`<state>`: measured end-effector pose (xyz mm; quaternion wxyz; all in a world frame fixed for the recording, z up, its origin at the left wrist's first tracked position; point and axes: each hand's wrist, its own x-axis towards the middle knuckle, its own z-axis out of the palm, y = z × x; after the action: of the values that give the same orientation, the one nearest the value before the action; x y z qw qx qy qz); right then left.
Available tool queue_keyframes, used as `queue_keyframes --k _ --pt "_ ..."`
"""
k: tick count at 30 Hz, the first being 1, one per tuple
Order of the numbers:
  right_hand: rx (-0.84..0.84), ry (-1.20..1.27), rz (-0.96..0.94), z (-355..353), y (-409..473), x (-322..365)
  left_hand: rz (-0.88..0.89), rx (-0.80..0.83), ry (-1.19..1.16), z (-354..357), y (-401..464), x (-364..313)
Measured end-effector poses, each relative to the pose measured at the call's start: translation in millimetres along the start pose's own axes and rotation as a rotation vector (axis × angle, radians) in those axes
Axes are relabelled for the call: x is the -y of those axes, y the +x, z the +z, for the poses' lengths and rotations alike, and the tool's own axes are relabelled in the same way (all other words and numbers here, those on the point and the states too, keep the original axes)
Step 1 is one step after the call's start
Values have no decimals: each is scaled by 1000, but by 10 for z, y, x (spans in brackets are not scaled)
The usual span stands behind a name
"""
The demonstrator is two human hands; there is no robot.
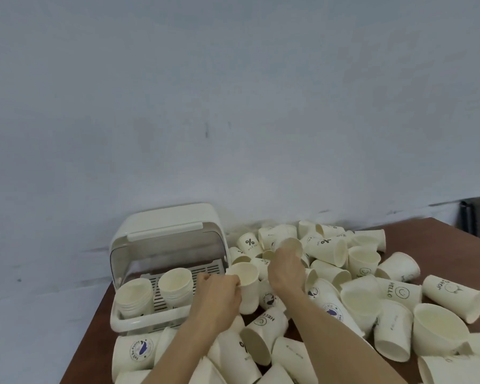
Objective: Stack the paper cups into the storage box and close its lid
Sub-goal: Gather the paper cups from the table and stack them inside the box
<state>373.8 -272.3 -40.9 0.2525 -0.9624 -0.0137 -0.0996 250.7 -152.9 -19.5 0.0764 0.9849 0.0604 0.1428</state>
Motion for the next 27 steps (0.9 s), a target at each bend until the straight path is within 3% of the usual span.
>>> queue_keyframes --k 7,12,19,27 --pt "-55 -160 -251 -272 -158 -32 -32 -112 14 -206 0 -18" --pt "-65 -233 -322 -488 -293 22 -38 -192 16 -438 -129 -28" --pt "-105 -112 -463 -662 -479 349 -97 -282 -39 -671 -304 260" --pt "-72 8 -672 -523 -776 937 -303 -391 -36 -834 -427 923"
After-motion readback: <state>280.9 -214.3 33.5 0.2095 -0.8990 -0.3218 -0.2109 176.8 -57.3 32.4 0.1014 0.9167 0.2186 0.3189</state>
